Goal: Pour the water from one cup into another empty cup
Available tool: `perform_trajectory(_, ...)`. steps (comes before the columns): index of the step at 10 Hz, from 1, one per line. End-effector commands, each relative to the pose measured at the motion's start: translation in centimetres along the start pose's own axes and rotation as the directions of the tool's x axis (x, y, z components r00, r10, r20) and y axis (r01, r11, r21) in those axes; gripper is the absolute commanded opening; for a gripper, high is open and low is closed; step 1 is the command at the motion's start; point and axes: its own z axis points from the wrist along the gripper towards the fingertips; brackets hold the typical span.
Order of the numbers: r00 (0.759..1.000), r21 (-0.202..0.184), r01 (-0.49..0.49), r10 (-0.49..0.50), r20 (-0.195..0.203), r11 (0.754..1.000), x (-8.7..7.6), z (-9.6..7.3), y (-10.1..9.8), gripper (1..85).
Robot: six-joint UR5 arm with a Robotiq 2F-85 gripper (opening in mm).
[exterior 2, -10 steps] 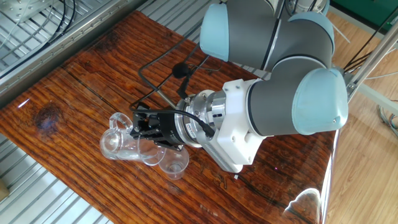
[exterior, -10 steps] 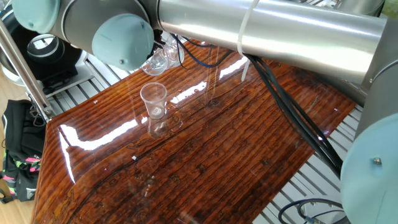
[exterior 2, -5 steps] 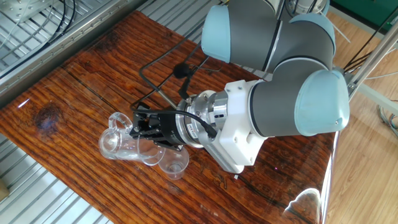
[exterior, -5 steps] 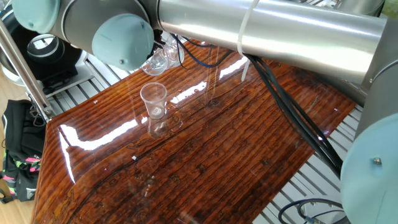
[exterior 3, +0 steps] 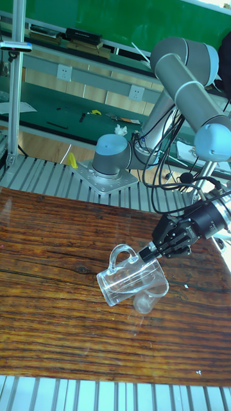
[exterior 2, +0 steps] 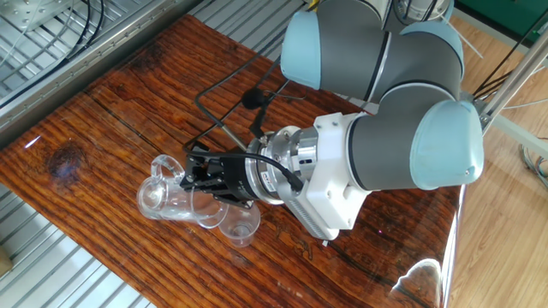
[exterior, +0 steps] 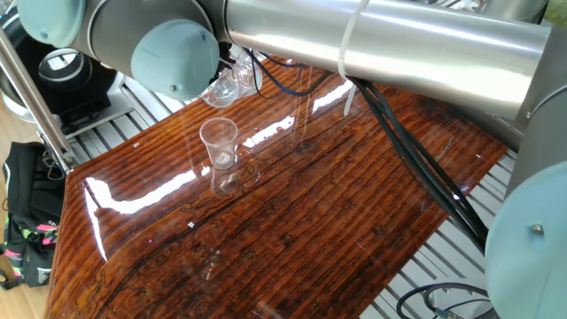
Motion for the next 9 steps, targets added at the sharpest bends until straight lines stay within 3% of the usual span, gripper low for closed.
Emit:
perform_trajectory(1,1.000,-0.003,-0.007,0.007,-0.006,1.000,0.19,-0.17,0.31,1.7)
perform_trajectory(9,1.000,0.012,-0.010,0.010,-0.003,1.000,0.52,-0.25,0.44,1.7)
